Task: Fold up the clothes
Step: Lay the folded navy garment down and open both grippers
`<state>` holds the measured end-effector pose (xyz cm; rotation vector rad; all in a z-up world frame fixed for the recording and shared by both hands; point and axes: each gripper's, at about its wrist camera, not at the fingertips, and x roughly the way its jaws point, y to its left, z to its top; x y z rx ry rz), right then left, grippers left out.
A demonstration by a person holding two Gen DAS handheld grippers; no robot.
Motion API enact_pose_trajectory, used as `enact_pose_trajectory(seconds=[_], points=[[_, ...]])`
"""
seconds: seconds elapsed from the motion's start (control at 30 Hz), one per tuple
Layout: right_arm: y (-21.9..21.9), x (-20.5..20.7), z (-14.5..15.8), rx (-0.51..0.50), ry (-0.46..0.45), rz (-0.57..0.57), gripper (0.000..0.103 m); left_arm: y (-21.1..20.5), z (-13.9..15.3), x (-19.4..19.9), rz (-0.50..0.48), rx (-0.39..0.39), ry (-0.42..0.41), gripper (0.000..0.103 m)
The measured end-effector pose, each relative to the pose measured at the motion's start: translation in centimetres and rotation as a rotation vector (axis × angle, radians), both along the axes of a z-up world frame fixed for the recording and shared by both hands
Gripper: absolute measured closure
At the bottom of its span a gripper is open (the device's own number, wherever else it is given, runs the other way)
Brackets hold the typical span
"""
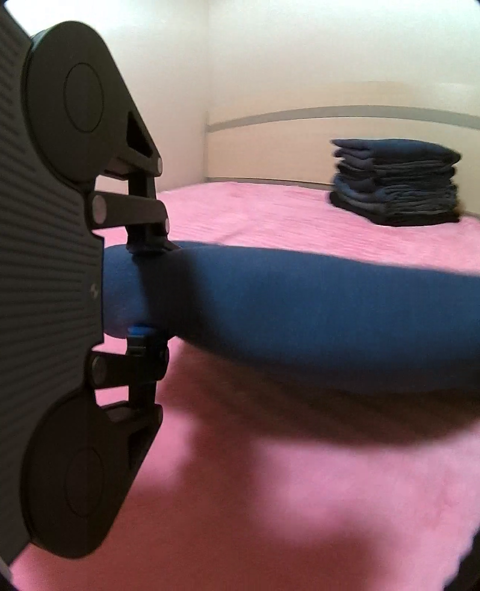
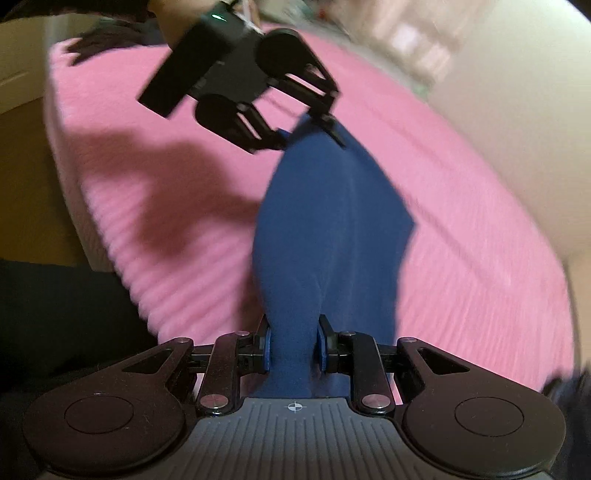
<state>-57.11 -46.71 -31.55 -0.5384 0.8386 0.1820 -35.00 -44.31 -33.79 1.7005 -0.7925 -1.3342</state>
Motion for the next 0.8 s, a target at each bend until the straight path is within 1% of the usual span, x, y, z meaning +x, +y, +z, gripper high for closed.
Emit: enact_pose_trajectory(seconds=[0.03,0.13,0.17,0.23,0.3,0.33,0.37,0.4,0.43,0.47,0.53,0.6,0.67,0.73,0.77,0.8], points=[[0.4,0.0,0.3,-0.012,-0.022,0.042,0.082,2.0,0.9,0.1,0.040,-0.012,-0.012,0.073],[3.9,-0.2,-1.4,-0.077,-0.048,0.219,0.081,9.2,2.1,-1.0,0.205,-0.022,-0.014,0.073],[4.9,-0.4,-2.4,-0.099,-0.032,0.261,0.081,11.5,1.8,-1.9,0.262,-0.010,0.006,0.073],[7.0,-0.8,-4.7,-0.141,0.007,0.338,0.081,15.6,0.5,-4.2,0.368,0.031,0.074,0.071],[8.1,-1.8,-6.5,-0.164,0.030,0.361,0.081,18.5,-1.2,-6.3,0.447,0.060,0.158,0.068],[8.4,-2.3,-6.9,-0.161,0.026,0.353,0.077,19.4,-2.1,-7.2,0.484,0.051,0.201,0.065],[8.4,-2.8,-7.1,-0.147,0.019,0.331,0.068,20.0,-2.8,-7.9,0.517,0.033,0.236,0.064],[8.2,-3.3,-7.1,-0.128,0.016,0.296,0.063,20.3,-3.2,-8.4,0.548,0.012,0.268,0.063],[7.9,-3.7,-7.0,-0.108,0.014,0.257,0.048,20.6,-3.1,-8.6,0.576,-0.010,0.297,0.060],[7.5,-4.2,-6.8,-0.079,0.000,0.205,0.036,20.9,-2.8,-8.6,0.602,-0.029,0.329,0.060],[6.3,-5.1,-6.2,0.026,-0.019,0.088,0.035,21.8,-1.3,-7.9,0.671,-0.060,0.437,0.059],[4.8,-5.8,-5.6,0.160,-0.045,-0.052,0.035,22.7,0.5,-6.0,0.774,-0.075,0.580,0.060],[3.3,-6.4,-5.1,0.298,-0.085,-0.184,0.035,23.7,2.5,-3.3,0.877,-0.120,0.762,0.060],[1.6,-6.9,-4.7,0.452,-0.136,-0.317,0.035,24.5,4.6,-0.3,0.971,-0.197,0.953,0.060],[0.6,-7.0,-4.6,0.531,-0.164,-0.380,0.034,24.5,5.6,1.1,1.007,-0.240,1.042,0.060],[-0.4,-7.1,-4.5,0.610,-0.194,-0.444,0.034,24.4,6.5,2.6,1.033,-0.281,1.132,0.058]])
